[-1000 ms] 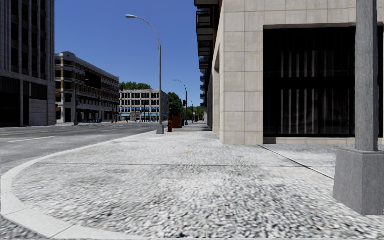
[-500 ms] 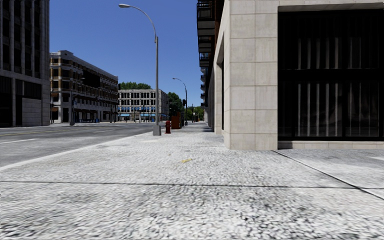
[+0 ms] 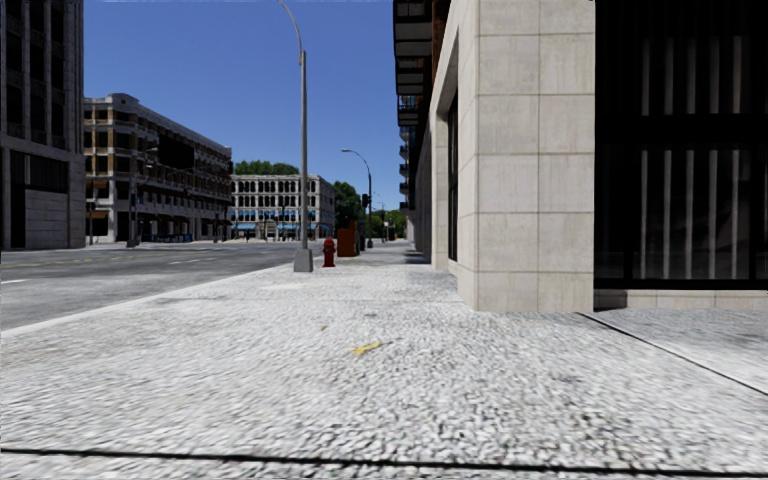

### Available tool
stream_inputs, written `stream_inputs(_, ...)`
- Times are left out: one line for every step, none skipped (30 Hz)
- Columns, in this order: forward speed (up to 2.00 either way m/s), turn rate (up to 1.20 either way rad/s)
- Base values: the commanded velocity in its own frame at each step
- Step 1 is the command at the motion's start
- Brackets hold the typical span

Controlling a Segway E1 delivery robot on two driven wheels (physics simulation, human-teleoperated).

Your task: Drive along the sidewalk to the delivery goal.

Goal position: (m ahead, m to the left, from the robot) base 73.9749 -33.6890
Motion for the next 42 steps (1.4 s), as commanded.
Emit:
stream_inputs(2.00,0.00)
stream_inputs(2.00,0.00)
stream_inputs(2.00,0.00)
stream_inputs(2.00,0.00)
stream_inputs(2.00,0.00)
stream_inputs(2.00,0.00)
stream_inputs(2.00,0.00)
stream_inputs(2.00,0.00)
stream_inputs(2.00,0.00)
stream_inputs(2.00,0.00)
stream_inputs(2.00,0.00)
stream_inputs(2.00,0.00)
stream_inputs(2.00,0.00)
stream_inputs(2.00,0.00)
stream_inputs(2.00,0.00)
stream_inputs(2.00,0.00)
stream_inputs(2.00,0.00)
stream_inputs(2.00,0.00)
stream_inputs(2.00,0.00)
stream_inputs(2.00,0.00)
stream_inputs(2.00,0.00)
stream_inputs(2.00,0.00)
stream_inputs(2.00,0.00)
stream_inputs(2.00,0.00)
stream_inputs(2.00,0.00)
stream_inputs(2.00,0.00)
stream_inputs(2.00,0.00)
stream_inputs(2.00,0.00)
stream_inputs(2.00,0.00)
stream_inputs(2.00,0.00)
stream_inputs(2.00,0.00)
stream_inputs(2.00,0.00)
stream_inputs(2.00,0.00)
stream_inputs(2.00,0.00)
stream_inputs(2.00,0.00)
stream_inputs(2.00,0.00)
stream_inputs(2.00,0.00)
stream_inputs(1.99,0.00)
stream_inputs(1.99,0.00)
stream_inputs(1.98,0.00)
stream_inputs(1.98,0.00)
stream_inputs(1.98,0.00)
